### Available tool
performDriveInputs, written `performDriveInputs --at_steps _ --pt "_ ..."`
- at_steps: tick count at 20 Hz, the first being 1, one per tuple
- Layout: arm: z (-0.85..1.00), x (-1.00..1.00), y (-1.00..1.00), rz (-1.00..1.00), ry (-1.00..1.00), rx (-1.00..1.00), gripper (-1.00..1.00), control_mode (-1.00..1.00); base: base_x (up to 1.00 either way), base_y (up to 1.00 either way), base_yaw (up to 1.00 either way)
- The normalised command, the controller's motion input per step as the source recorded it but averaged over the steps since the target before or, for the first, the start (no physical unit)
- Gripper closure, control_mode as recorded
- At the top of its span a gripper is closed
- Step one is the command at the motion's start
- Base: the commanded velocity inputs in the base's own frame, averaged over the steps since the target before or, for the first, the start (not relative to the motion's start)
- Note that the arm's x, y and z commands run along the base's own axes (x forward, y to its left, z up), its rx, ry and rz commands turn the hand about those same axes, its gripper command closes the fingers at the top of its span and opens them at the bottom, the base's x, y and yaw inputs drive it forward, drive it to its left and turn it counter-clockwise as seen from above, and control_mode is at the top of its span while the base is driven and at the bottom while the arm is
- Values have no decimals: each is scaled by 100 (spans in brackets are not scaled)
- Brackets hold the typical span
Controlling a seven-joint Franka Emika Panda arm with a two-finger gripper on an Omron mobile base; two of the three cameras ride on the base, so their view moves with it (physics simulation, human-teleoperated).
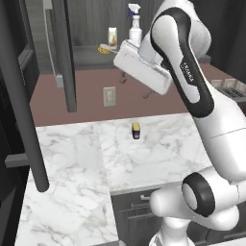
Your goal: Pick the dish brush and spray from the cabinet and place them on the counter.
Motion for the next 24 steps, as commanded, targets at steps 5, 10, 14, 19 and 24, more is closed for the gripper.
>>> performDriveInputs --at_steps 5,10,14,19,24 --pt "-35 -68 -26 18 -34 -24 -100 -100 0 0 0" --pt "-46 -47 -48 20 -37 -13 -100 -100 0 0 0" --pt "3 12 -39 30 -18 -5 -100 -100 0 0 0" --pt "14 18 -38 24 -14 -8 -100 -100 0 0 0" --pt "21 39 -32 18 -12 -7 -100 -100 0 0 0"
